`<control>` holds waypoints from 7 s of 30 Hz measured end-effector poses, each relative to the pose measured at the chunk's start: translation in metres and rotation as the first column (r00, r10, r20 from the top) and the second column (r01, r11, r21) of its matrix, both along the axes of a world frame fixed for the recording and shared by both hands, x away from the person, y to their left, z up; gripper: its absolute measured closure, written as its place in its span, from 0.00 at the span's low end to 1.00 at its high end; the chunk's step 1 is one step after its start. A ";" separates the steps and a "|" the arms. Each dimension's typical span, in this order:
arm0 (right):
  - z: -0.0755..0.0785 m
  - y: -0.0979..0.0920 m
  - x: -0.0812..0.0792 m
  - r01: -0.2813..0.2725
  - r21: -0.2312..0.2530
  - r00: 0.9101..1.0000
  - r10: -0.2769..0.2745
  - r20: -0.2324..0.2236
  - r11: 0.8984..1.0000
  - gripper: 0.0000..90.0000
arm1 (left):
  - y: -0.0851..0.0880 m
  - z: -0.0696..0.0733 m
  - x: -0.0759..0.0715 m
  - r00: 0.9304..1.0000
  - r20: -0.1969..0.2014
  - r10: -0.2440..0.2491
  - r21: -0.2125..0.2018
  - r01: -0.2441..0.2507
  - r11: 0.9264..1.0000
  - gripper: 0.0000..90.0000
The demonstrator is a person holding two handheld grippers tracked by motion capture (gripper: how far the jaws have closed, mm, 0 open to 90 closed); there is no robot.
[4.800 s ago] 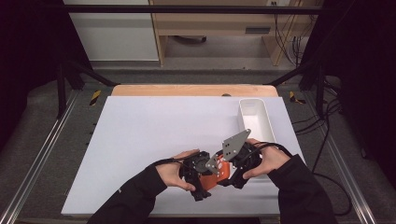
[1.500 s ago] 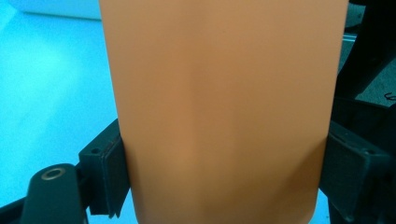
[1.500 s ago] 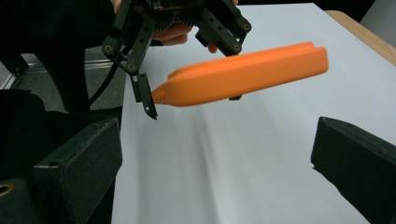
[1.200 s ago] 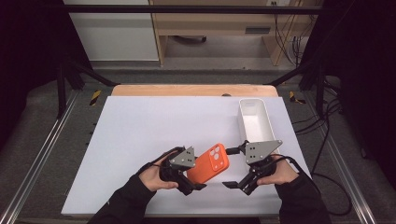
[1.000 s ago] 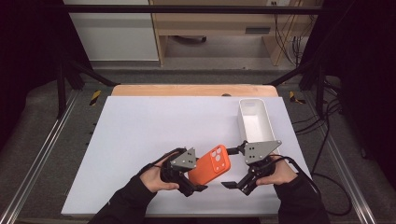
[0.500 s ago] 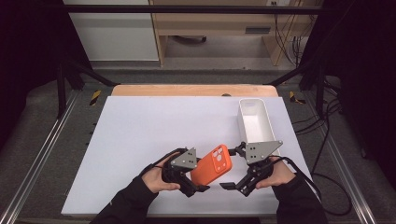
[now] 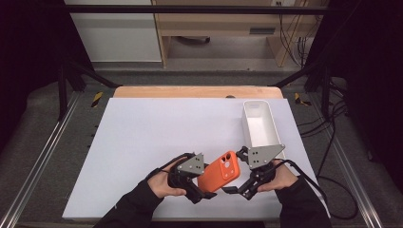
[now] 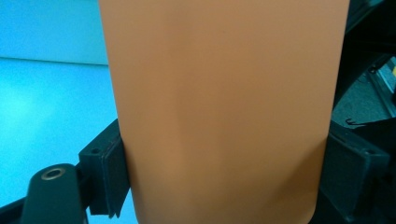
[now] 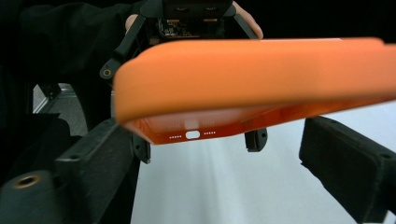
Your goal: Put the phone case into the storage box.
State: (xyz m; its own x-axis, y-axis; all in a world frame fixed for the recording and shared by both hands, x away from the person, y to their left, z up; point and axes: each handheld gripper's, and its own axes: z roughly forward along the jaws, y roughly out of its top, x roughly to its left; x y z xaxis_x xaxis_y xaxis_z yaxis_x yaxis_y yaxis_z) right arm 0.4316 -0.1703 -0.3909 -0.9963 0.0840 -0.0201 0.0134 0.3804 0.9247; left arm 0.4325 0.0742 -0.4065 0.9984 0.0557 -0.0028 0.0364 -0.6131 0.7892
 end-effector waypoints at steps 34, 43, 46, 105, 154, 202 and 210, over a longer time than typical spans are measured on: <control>-0.006 0.005 -0.001 -0.061 -0.010 0.998 0.060 -0.025 0.998 0.15 | -0.007 -0.008 -0.004 0.999 0.005 -0.054 0.037 0.054 0.998 0.17; -0.008 0.006 -0.002 -0.078 -0.015 0.997 0.077 -0.031 0.997 0.17 | -0.009 -0.009 -0.005 0.998 0.013 -0.066 0.059 0.065 0.996 0.17; -0.008 0.006 -0.001 -0.076 -0.017 0.997 0.075 -0.035 0.997 0.17 | -0.009 -0.010 -0.005 0.998 0.013 -0.064 0.059 0.063 0.996 0.17; 0.034 -0.049 0.014 0.321 -0.025 0.946 -0.322 -0.044 0.947 0.17 | 0.145 -0.011 0.024 0.832 -0.034 0.553 -0.142 -0.552 0.822 0.00; 0.090 -0.070 0.086 0.840 -0.093 0.537 -0.844 0.004 0.534 0.18 | 0.199 -0.032 0.026 0.730 -0.012 0.683 -0.151 -0.677 0.720 0.00; 0.050 -0.057 0.167 0.937 -0.249 0.257 -0.966 0.016 0.245 0.17 | 0.192 -0.039 0.027 0.754 0.003 0.657 -0.107 -0.653 0.750 0.00; 0.044 -0.056 0.175 0.933 -0.284 0.234 -0.972 0.006 0.223 0.17 | 0.191 -0.040 0.028 0.758 0.005 0.653 -0.098 -0.649 0.754 0.00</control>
